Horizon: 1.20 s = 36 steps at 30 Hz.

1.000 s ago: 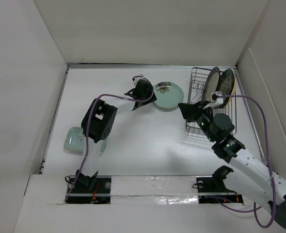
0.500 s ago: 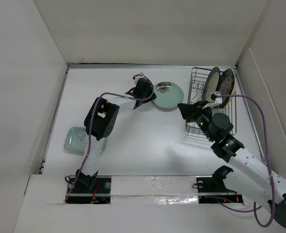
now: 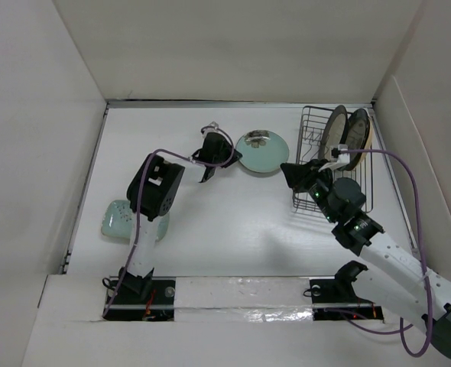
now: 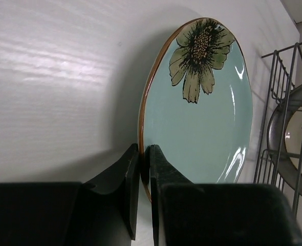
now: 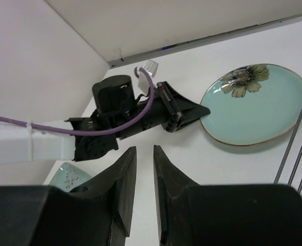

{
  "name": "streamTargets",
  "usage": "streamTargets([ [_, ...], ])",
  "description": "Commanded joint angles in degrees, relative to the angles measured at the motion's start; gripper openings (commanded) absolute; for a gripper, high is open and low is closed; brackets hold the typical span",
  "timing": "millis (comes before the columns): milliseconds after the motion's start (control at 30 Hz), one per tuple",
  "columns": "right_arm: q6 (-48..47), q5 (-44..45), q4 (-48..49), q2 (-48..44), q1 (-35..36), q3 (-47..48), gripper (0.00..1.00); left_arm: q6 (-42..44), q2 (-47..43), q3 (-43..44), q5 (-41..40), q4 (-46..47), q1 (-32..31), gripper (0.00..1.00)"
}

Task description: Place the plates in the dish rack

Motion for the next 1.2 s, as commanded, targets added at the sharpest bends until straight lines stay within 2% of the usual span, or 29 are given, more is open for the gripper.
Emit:
streamTargets([
  [0,-1.2,0.6,3.0,0.1,-1.0,-0.1,0.26,4.1,-9.4,-5.4,-2.8,3.7,1.7,0.00],
  [33,-1.4,0.4,3.0,0.7,-1.0,0.2,0.27,4.7,-11.5,-8.2,-3.7,4.4,1.7,0.00],
  [67,-1.5,0.5,3.0,1.1,-1.0,0.3,0.34,5.6,-15.6,-9.7,-4.6,5.5,2.2,0.00],
  [133,-1.5,0.4,2.7,2.8,-1.0,0.7,0.41,6.7,-21.0,-13.1,-7.0,5.8,2.2,0.00],
  [167,-1.7,-0.2,2.4,3.6,-1.5,1.1,0.52,7.3,-22.8,-14.1,-7.6,5.9,2.2,0.00],
  [233,-2.1,-1.4,1.8,5.1,-1.5,1.9,0.60,8.7,-27.5,-16.6,-8.4,6.1,2.2,0.00],
  [267,-2.2,-1.5,2.5,6.2,-1.5,2.0,0.68,9.1,-29.1,-17.3,-8.7,6.1,2.2,0.00],
  [433,-2.3,-2.7,3.4,8.4,-2.0,2.1,0.89,10.1,-39.9,-22.1,-8.2,6.4,2.2,0.00],
  [567,-1.4,-3.9,4.4,10.1,-4.1,1.7,0.98,10.4,-47.5,-24.3,-6.4,4.5,2.2,0.00],
  [767,0.8,-10.9,5.2,14.5,-9.6,3.1,1.00,10.4,-59.0,-26.3,-0.3,0.6,2.2,0.00],
  [867,2.8,-18.4,7.6,15.8,-10.8,3.0,0.99,9.7,-63.4,-27.3,3.9,0.2,2.2,0.00],
  [1067,3.0,-27.6,14.6,15.7,-12.1,2.1,0.99,8.6,-66.9,-26.8,10.0,-1.6,2.2,0.00],
  [1167,2.7,-29.1,17.1,14.8,-12.1,1.2,0.99,9.5,-67.6,-26.1,10.4,-3.3,2.2,0.00],
])
